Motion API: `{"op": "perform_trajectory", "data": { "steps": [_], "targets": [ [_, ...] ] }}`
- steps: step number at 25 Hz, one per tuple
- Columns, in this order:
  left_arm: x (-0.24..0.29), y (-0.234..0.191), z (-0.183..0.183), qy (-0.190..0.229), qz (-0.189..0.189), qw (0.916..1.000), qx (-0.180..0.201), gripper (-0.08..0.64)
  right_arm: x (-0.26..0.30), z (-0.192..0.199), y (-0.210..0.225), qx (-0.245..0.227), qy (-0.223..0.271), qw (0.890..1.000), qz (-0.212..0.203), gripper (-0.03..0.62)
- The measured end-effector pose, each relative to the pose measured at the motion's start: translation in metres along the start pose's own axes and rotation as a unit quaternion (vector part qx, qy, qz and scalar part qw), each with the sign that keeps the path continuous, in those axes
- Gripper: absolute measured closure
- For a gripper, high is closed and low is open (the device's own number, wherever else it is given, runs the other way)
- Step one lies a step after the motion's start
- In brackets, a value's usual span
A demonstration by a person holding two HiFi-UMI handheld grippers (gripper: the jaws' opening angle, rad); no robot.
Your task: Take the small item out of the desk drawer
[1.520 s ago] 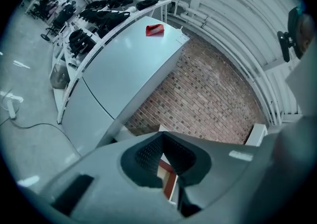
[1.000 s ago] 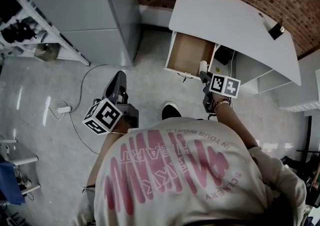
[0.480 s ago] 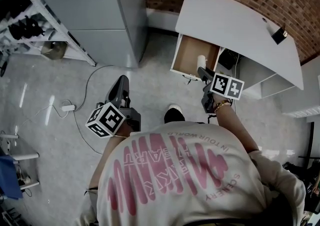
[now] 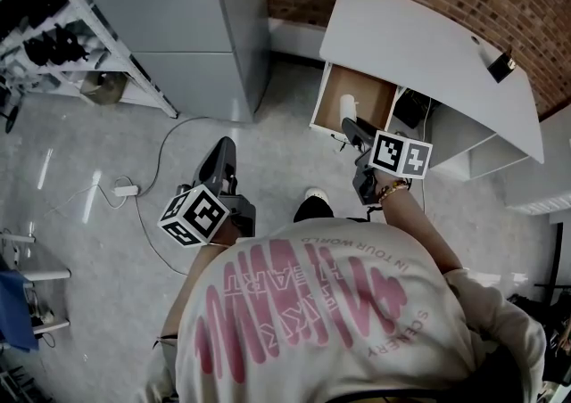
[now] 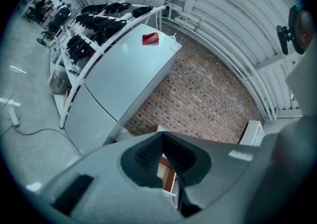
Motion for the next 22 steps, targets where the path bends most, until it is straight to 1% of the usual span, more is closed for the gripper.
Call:
{"op": "perform_trajectory", "data": {
  "steps": [3, 7, 10, 14, 22],
  "targets": [
    [-0.004, -0.001, -0.001, 0.001, 0.001, 1.0000, 0.005, 0.557, 0.003, 0.002, -0.012, -0.002, -0.002, 1.000, -0.012, 0.457],
    [-0.011, 0.004, -0.003, 0.004, -0.003, 0.9990, 0.044, 0.558, 0.006, 0.002, -0.029, -0.003, -0.004, 0.999, -0.033, 0.457],
    [-0.015, 0.005, -0.005, 0.008, -0.006, 0.9974, 0.071, 0.558, 0.011, 0.000, -0.042, -0.014, -0.007, 0.999, -0.047, 0.457],
    [-0.022, 0.001, -0.004, 0.009, -0.014, 0.9968, 0.078, 0.558, 0.017, 0.002, -0.055, -0.030, -0.015, 0.998, -0.058, 0.457],
    [-0.033, -0.018, 0.005, 0.000, -0.034, 0.9964, 0.078, 0.558, 0.028, 0.018, -0.066, -0.041, -0.035, 0.996, -0.065, 0.457]
  ]
}}
Point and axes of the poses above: the fingertips, and each gripper's own axes: x forward along the fingers, y to its right, z out of its underside, the point moved 8 cm from there along -x, backward along the fingers, and after that the axes turned 13 degrees about -z, right-handed, at the moved point
